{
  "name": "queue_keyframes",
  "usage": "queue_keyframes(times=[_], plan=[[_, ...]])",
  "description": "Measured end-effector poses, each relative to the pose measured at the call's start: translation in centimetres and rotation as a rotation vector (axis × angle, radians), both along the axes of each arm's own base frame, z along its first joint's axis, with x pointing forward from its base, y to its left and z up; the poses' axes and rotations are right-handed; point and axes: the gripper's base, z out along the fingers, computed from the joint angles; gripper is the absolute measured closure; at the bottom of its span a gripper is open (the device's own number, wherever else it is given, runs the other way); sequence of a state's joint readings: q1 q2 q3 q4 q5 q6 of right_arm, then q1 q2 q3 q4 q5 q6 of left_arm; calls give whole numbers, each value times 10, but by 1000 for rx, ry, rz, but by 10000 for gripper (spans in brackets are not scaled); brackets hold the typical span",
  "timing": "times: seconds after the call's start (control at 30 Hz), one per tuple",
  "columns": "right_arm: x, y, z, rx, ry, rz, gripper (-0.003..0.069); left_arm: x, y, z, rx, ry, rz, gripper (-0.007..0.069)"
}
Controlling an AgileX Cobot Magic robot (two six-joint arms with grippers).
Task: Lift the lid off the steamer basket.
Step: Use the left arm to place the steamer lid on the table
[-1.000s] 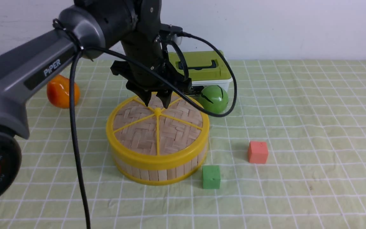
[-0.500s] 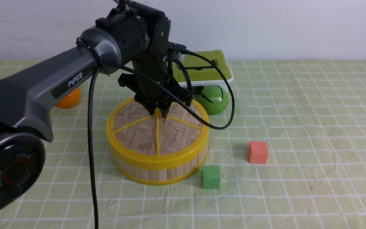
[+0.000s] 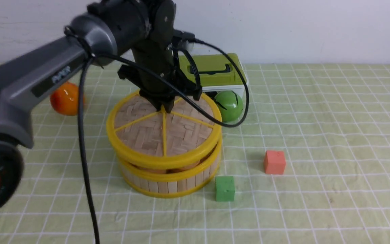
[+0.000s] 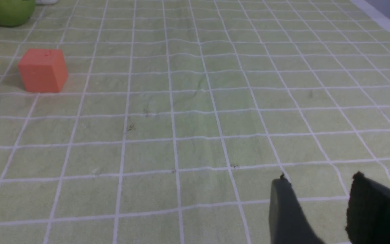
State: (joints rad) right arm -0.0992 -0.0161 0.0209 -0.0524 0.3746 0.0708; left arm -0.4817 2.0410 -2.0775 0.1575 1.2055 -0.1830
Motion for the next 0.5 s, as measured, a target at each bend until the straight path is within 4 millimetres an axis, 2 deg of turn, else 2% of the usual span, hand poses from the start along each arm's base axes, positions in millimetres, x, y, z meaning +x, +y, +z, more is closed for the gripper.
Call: queue_keyframes(times=[0.03,0.07,0.13,0.2,0.27,0.3,0.37,0.4,0.43,0.47,0.5], plan=[[0,0,0,0,0,0,417,-1,1,4,3,-9,1,517],[0,0,0,0,0,0,417,-13,10,30,-4,-69,6,517],[0,0,0,0,0,0,417,-31,25,67,10,-158,23,517],[0,0,0,0,0,0,417,-48,43,97,23,-226,50,517],[0,0,0,0,0,0,417,-59,64,117,24,-282,92,517],[0,0,0,0,0,0,417,-59,68,119,24,-284,103,517],[0,0,0,0,0,0,417,-65,106,121,24,-275,216,517],[0,0,0,0,0,0,417,-65,109,120,22,-271,230,517],[0,0,0,0,0,0,417,-65,133,107,29,-221,319,517],[0,0,0,0,0,0,417,-66,136,102,34,-207,329,517],[0,0,0,0,0,0,417,-65,164,80,43,-158,426,517]])
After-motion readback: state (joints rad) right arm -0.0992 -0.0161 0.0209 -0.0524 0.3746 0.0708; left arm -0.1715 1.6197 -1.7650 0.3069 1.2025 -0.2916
